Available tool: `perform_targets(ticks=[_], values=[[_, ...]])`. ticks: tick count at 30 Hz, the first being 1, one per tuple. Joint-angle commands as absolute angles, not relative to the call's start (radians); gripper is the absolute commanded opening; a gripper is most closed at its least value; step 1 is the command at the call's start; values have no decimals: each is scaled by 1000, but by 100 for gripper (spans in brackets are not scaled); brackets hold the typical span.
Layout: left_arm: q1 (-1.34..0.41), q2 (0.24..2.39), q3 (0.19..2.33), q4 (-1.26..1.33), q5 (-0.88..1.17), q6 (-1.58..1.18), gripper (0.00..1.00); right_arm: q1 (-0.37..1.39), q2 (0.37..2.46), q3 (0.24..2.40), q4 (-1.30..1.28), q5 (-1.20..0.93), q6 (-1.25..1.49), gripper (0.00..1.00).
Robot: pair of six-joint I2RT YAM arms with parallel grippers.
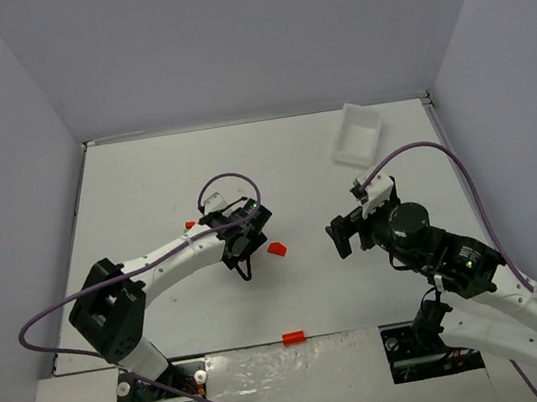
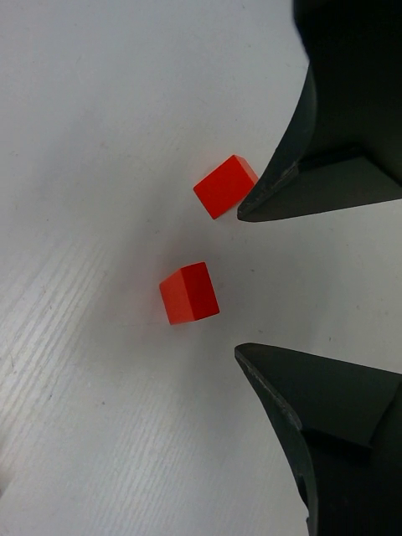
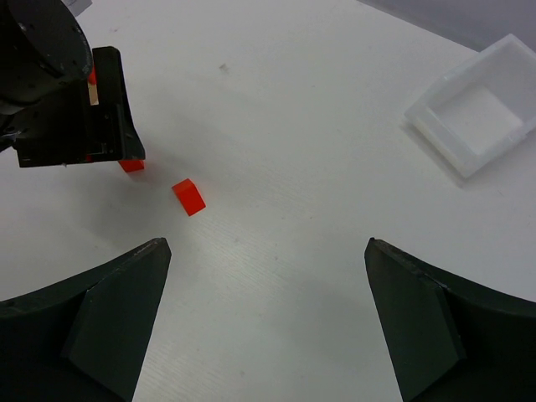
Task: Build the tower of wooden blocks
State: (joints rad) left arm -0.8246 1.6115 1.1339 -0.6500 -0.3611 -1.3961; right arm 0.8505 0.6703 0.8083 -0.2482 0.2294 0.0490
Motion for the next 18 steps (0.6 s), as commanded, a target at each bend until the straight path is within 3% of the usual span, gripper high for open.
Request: perform_targets(ticks=[1,18], values=[[-818,1618,1176,-655,-400,-1452,53,845,659,810,-204,192,43,100],[-779,1677,1219,-684,-410,-1463,49,844,670,808,-204,91,48,100]])
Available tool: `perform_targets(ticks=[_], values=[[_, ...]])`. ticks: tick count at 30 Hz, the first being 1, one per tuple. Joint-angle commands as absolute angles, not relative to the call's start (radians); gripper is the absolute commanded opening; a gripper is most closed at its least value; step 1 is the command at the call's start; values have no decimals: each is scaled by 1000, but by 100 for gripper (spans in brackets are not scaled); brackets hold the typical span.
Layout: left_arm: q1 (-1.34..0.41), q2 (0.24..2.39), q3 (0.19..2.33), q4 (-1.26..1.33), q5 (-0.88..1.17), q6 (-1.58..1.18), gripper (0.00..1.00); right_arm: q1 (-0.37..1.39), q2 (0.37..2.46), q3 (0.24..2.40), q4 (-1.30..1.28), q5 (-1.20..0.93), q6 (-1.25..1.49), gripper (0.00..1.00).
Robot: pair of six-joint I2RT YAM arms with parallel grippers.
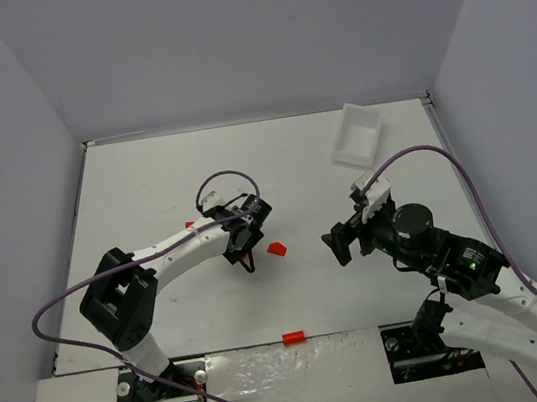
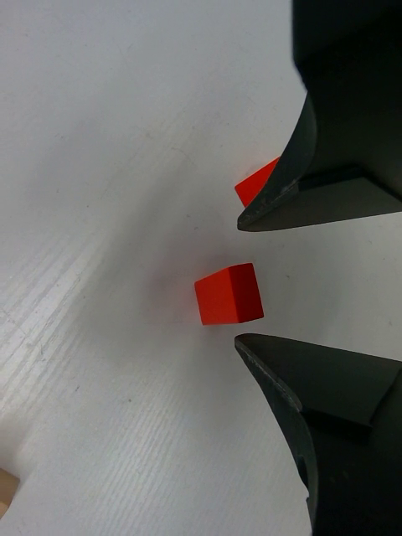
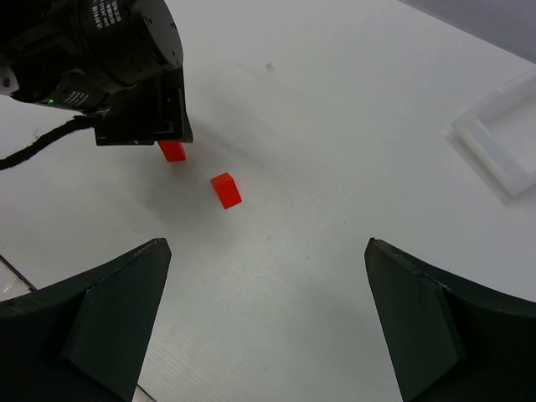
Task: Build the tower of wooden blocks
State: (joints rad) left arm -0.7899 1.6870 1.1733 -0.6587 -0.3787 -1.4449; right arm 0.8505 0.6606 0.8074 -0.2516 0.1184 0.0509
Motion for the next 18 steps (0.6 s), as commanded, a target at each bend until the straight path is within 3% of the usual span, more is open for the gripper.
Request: perform_targets(ticks=[1,7,18], values=[[-778,1678,1218,-684,-408,-1465,48,845,672,808,-204,91,47,100],[-776,1691,1229,-683,-385,-1467,48,845,678,808,-204,95,40,100],[-775,1686,1223,-691,-373,-1479,36,844,670,808,-204,97,37,100]])
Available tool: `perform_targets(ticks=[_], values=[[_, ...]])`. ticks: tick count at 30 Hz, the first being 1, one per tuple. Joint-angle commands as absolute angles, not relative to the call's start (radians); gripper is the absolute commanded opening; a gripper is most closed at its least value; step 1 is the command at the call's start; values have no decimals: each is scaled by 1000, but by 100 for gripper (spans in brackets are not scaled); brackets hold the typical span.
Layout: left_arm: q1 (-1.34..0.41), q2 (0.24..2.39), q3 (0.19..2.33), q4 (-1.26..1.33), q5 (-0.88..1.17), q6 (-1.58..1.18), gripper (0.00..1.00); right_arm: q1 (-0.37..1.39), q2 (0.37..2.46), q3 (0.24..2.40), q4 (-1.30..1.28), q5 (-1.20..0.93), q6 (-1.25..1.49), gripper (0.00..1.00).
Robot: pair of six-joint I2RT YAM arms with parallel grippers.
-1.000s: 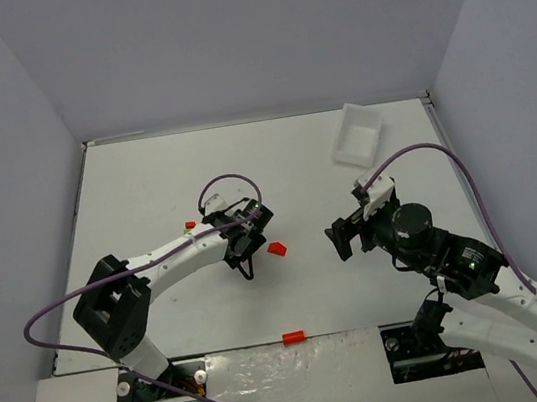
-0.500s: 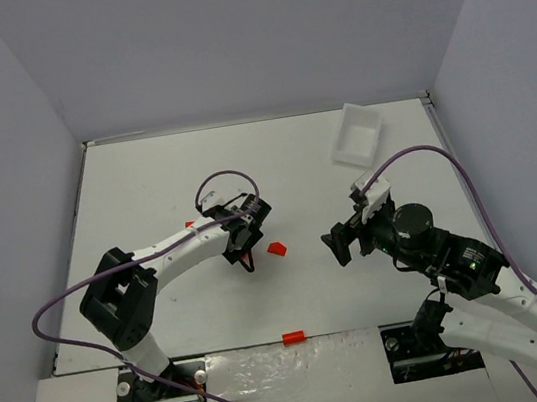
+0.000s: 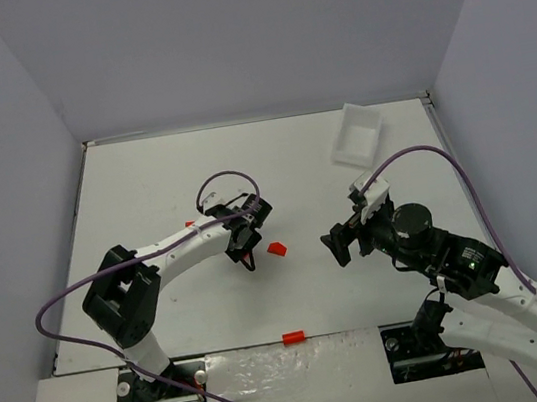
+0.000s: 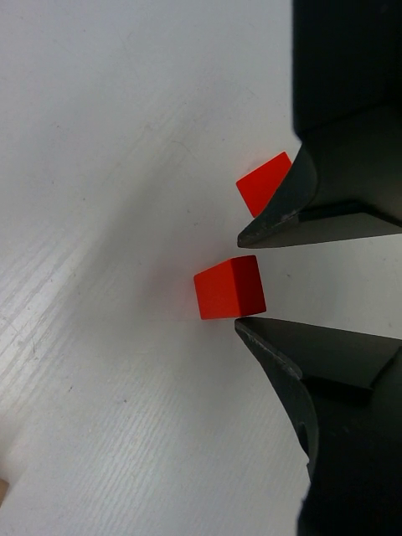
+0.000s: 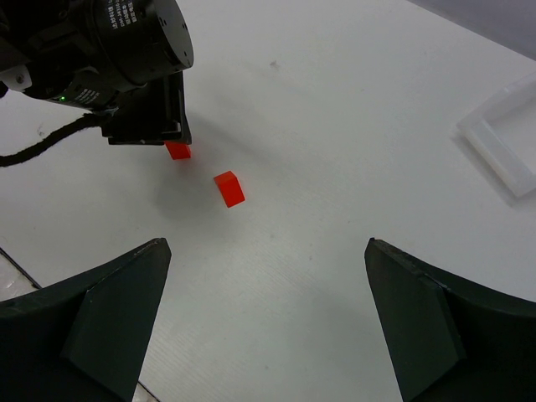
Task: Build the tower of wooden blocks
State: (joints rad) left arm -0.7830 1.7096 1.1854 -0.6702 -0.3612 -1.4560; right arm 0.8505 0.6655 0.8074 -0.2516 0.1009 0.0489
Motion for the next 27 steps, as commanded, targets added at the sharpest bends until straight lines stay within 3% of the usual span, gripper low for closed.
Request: perform_targets(ticks=[1,8,15,27], values=[[-776,1685,1222,-691,-372,-1481,34,845,670,808,-204,96,36,100],[-777,1680,1215,-700,-364,-1479,21,845,669,808,-205,92,34,100],[-776,1662,1229,-730,-363,-1436,1,845,662,807,-205,91,33,100],[-755,1474,1277,-821,-423,-997,0,844,658,806,-202,108,25,100]])
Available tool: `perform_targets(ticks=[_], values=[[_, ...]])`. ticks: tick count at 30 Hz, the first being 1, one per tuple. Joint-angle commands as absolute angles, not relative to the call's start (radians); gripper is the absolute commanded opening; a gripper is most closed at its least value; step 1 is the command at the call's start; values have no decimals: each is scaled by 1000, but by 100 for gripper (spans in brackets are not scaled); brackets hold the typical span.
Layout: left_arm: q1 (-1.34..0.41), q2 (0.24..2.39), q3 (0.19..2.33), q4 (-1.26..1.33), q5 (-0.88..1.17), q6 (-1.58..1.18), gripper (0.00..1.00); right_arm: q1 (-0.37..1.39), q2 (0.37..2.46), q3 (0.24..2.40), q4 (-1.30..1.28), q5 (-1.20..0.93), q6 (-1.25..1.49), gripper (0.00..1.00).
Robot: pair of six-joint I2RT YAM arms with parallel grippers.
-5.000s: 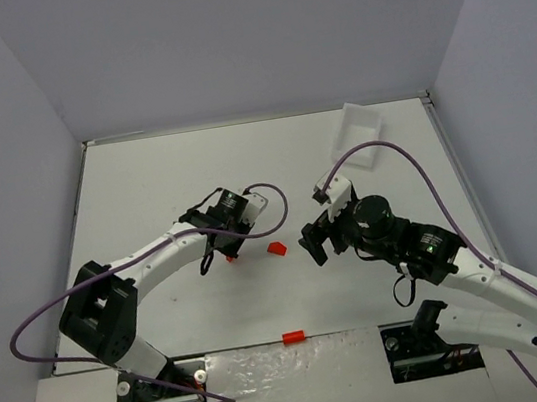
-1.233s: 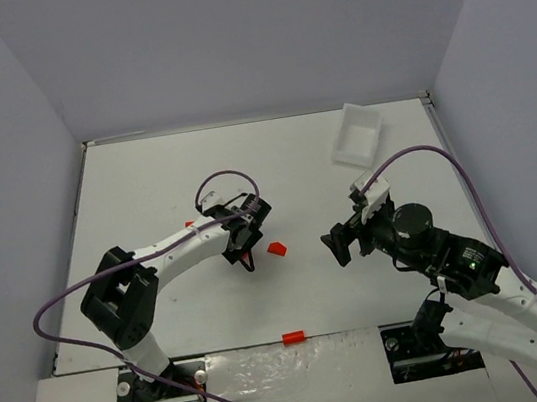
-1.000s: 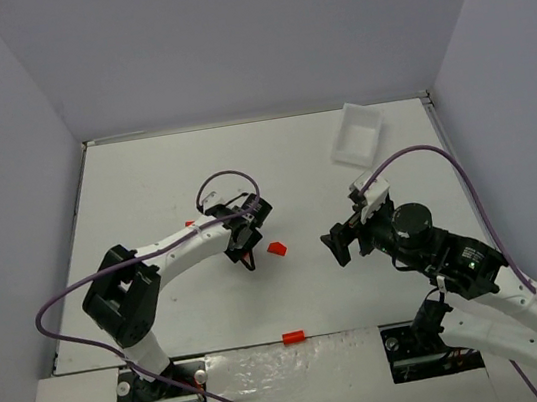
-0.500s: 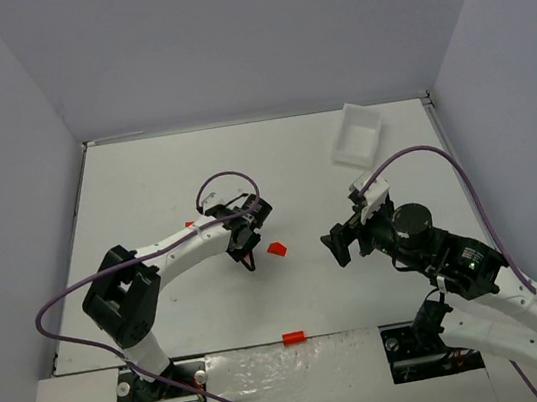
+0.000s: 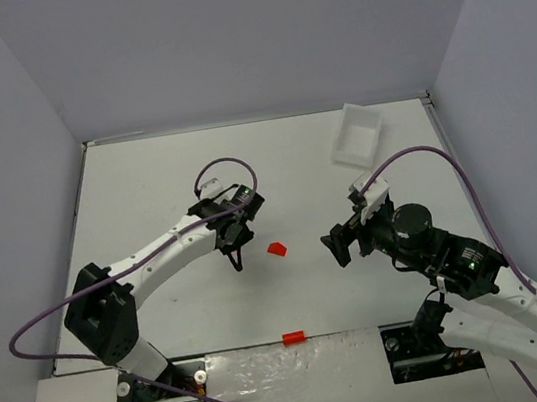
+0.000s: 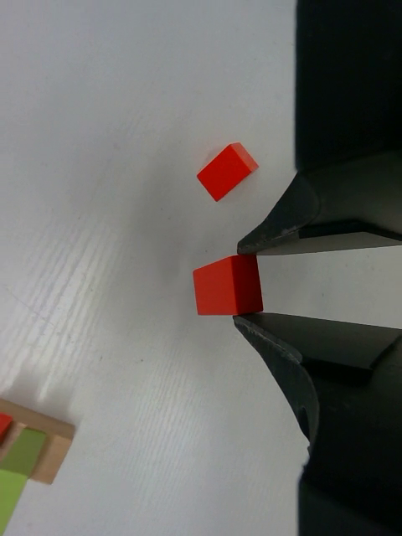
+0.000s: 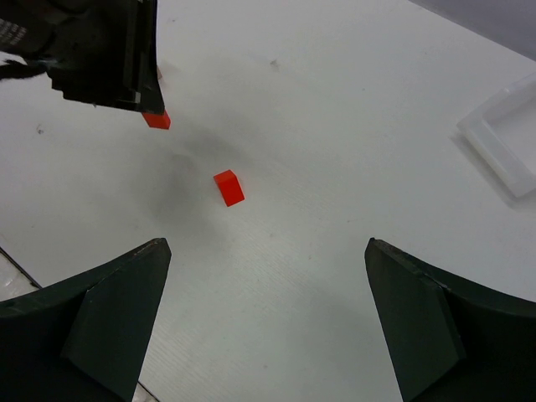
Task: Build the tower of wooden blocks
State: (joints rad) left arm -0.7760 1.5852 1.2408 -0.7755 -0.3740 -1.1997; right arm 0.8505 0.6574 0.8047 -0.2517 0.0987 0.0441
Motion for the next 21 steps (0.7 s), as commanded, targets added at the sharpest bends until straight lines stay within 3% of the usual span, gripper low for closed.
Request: perform_targets(ticks=[1,12,21], values=[[-744,1464,1267,-819,-419,-956,0,845,661,805,-202,110,23,100],[-533,1247,1085,-631,-232,-538,0,845,703,818,-196,121,11,100],[-411,1235,989,-492,-76,-389,0,844,745,834,-195,159,12,100]])
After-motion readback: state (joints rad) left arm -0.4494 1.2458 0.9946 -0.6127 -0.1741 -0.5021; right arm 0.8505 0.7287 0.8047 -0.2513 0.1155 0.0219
